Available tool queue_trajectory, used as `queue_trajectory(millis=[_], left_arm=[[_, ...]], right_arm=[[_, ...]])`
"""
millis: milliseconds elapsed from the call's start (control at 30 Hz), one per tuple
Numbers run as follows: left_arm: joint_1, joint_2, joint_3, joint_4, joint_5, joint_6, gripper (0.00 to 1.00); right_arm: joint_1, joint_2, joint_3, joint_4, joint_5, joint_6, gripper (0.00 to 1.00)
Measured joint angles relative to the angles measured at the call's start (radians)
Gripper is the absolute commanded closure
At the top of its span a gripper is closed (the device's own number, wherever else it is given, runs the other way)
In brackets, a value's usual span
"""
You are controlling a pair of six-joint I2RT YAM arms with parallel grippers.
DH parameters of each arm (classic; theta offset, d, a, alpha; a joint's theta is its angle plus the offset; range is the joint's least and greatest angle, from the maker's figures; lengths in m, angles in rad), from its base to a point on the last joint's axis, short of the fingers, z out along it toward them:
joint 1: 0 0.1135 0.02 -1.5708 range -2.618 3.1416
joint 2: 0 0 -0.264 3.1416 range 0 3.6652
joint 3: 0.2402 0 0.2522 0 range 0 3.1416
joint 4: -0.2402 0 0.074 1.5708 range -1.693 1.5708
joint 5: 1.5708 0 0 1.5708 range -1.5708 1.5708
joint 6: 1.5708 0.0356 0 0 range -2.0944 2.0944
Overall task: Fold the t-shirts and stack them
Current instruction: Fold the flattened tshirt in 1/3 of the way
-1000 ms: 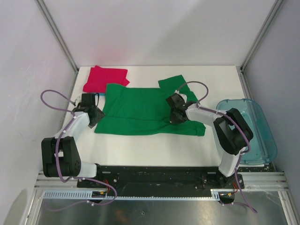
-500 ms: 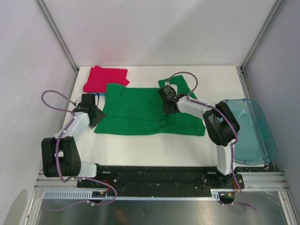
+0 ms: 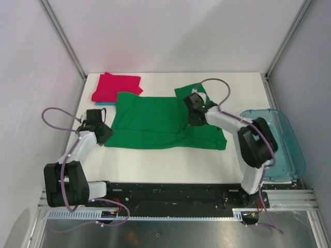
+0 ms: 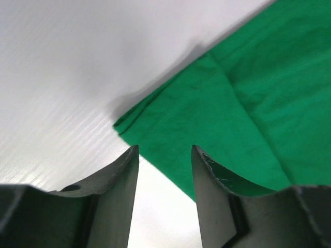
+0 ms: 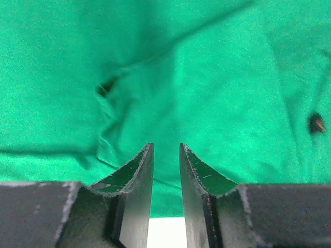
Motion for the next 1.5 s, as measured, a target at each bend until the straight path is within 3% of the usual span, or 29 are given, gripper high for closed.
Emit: queue_trajectory(millis=[367,600,900,1167,1500], left_arm=[[0.138,-0.039,-0.118,-0.014,0.055,-0.052,0.54],[0.139,0.024,-0.118,0.008,0.089,-0.085,0.54],[0.139,0.071,-0.112,0.035,0.088,-0.102,0.66],[0.139,0.12,-0.08,0.06,0.061,-0.101,0.97],[0.139,0.072,-0.069,0.061,-0.072,-0.077,1.0]], right_arm=[[-0.174,-0.6,-0.494,-0.048,-0.089,0.156,0.69],[-0.255,-0.793,-0.696,-0.085,-0.153,0.203,0.69],[-0.336,-0.823,-0.743,-0.094,-0.188,0.206,0.68],[-0.361,-0.791,-0.782,-0.087,-0.196,0.206,0.66],[-0.351,-0.749,-0.782,-0.061,-0.193,0.208,0.63]])
